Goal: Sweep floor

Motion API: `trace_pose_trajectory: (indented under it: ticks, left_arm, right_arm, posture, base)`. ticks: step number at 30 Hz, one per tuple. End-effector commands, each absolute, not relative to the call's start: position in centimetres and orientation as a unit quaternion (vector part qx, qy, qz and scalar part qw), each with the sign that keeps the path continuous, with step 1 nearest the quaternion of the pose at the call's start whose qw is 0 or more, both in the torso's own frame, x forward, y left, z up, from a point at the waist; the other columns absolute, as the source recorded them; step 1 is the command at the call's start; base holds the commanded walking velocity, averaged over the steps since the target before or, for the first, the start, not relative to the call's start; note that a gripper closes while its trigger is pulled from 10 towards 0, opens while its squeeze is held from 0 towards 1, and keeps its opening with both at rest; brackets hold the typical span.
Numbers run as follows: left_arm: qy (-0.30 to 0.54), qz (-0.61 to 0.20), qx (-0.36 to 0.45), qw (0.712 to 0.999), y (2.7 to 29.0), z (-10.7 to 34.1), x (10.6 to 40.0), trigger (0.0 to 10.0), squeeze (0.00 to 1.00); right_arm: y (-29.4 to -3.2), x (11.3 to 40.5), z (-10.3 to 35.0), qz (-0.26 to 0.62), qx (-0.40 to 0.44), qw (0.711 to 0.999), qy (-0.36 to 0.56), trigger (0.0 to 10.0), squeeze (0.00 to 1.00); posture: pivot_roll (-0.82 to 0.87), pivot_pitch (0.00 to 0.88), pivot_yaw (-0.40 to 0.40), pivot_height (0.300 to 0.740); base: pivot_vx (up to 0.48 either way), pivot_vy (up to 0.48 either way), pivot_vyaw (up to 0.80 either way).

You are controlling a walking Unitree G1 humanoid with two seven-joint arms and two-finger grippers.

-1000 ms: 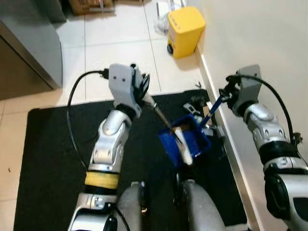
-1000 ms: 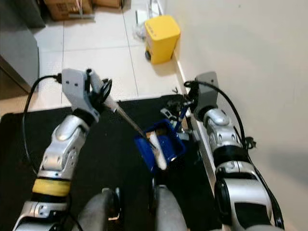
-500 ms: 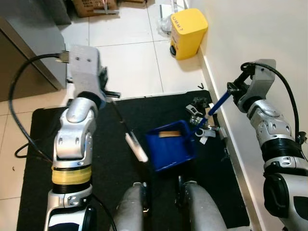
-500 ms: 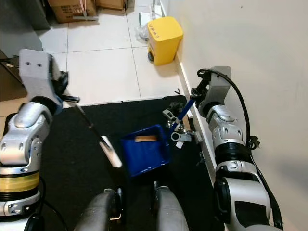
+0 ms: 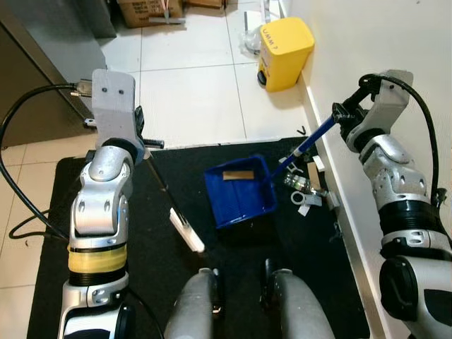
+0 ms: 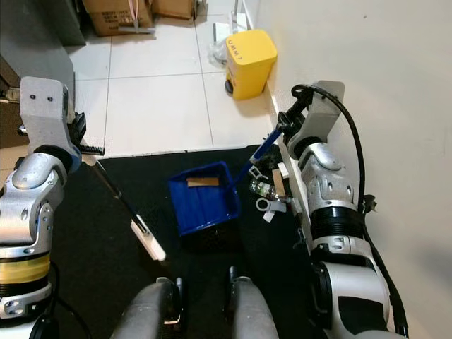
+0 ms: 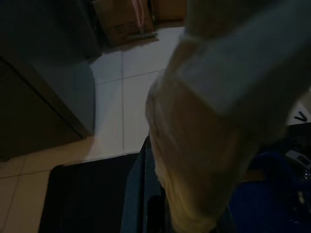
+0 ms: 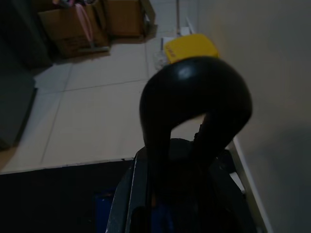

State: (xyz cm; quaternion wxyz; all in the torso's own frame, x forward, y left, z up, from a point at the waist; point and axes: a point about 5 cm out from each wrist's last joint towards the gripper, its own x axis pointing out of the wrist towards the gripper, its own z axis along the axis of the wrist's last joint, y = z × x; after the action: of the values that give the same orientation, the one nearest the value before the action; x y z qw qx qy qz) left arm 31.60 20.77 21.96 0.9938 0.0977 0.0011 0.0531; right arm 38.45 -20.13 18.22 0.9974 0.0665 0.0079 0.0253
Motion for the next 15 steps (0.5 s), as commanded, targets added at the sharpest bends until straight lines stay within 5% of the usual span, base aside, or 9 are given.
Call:
trace_pose_trajectory:
  ticks: [1, 15]
  left_arm:
    - [0.005, 0.053, 0.098, 0.994, 20.47, 21.43, 31.43, 10.0, 0.00]
    - [0.002, 0.057, 0.101, 0.993, 19.70, 21.32, 31.87, 10.0, 0.00]
  right_arm:
    - [-20.31, 38.18, 17.43, 0.017, 0.081, 0.996, 0.013, 10.0, 0.00]
    - [-20.06, 38.53, 17.19, 0.018, 0.097, 0.995, 0.020, 10.0, 0.00]
  posture:
    - [0.04, 0.161, -0.002, 0.740]
    - [0.04, 0.145, -0.014, 0.740]
  base:
    - [0.000, 0.000, 0.00]
    - [0.000, 0.000, 0.00]
